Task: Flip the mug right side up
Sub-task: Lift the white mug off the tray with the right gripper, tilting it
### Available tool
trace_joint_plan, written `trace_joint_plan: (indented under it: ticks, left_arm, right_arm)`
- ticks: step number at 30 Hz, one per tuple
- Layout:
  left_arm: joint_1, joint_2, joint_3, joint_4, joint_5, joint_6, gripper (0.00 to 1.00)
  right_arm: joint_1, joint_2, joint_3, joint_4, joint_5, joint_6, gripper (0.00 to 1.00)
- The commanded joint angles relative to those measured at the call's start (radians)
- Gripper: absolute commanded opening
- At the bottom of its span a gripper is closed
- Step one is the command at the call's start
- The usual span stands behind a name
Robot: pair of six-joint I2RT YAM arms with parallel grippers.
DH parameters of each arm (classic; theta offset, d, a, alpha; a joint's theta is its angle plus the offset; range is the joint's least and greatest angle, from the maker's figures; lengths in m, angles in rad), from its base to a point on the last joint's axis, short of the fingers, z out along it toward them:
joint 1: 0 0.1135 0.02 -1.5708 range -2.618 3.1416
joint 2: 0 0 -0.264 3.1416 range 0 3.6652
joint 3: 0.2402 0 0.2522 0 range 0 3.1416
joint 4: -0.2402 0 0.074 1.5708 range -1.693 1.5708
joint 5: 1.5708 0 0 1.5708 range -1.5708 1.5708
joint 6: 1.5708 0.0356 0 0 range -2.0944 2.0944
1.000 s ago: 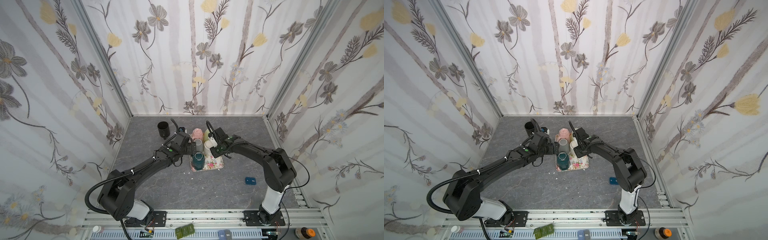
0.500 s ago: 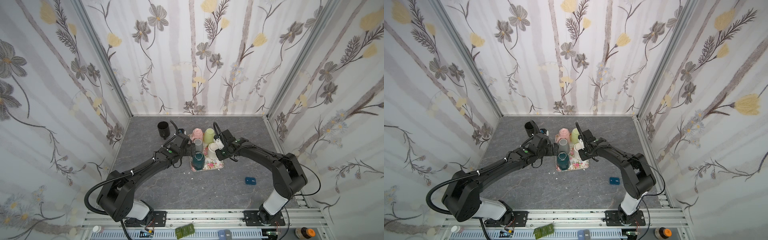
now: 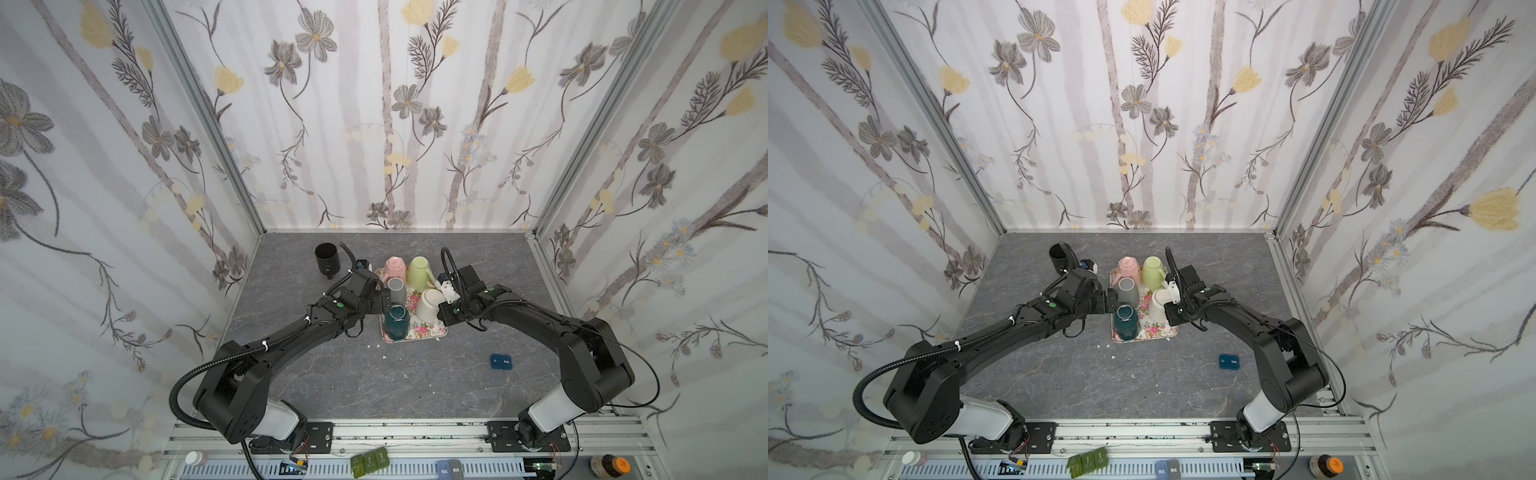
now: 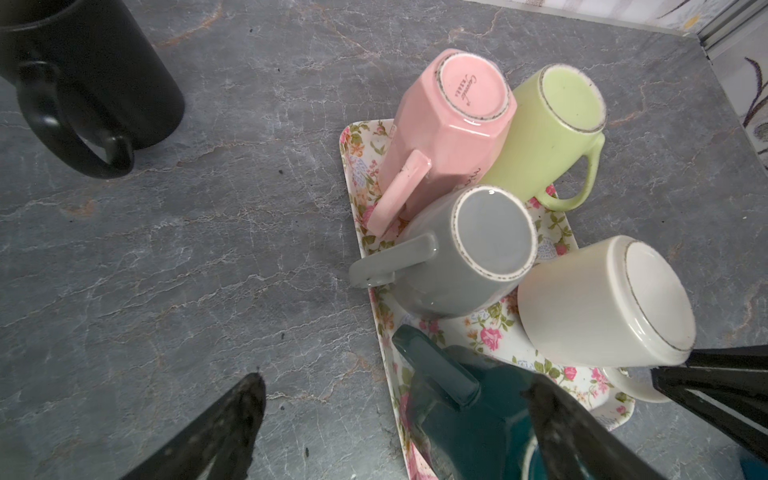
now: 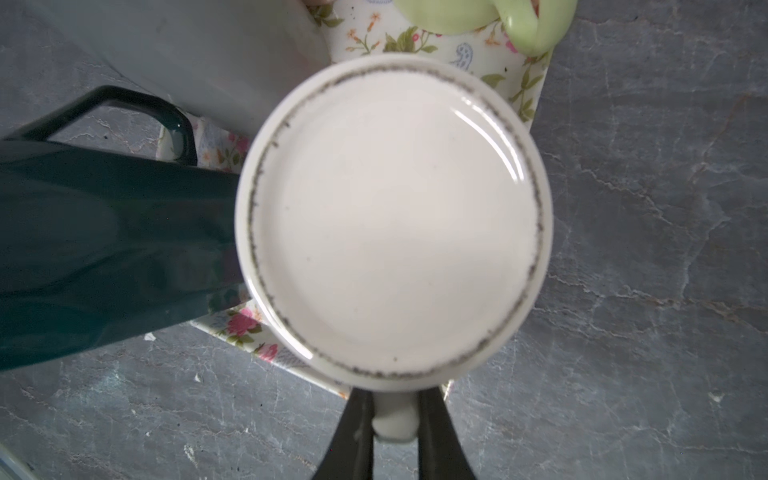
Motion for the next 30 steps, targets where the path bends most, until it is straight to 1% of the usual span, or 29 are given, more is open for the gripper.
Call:
trace_joint_plan:
  ticks: [1, 8, 14, 22, 23, 30]
  left_arm:
    - [0.001, -0.009, -0.006, 0.028, -0.002, -0.018, 1.00]
    - [0.001, -0.028, -0.016, 0.038, -0.001, -0.024, 1.00]
    - [0.001, -0.040, -0.027, 0.041, -0.001, -0.030, 1.00]
    - [0.001, -0.060, -0.034, 0.044, 0.003, -0.033, 1.00]
    - [-0.001, -0.060, -0.038, 0.044, 0.003, -0.035, 1.00]
    - [0.001, -0.087, -0.056, 0.058, 0.010, -0.057, 1.00]
  right_arm:
    - [-0.018, -0.022, -0.023, 0.082, -0.031, 0.034, 0.00]
    - [-0.056, -0.072, -0.089, 0.170, -0.135, 0.082, 0.00]
    - [-0.062, -0.091, -0.123, 0.231, -0.191, 0.113, 0.00]
    - [-0.061, -0.136, -0.160, 0.290, -0.214, 0.148, 0.00]
    - [-0.062, -0.170, -0.164, 0.294, -0.217, 0.150, 0.00]
    - [-0.063, -0.222, -0.188, 0.320, -0.232, 0.166, 0.00]
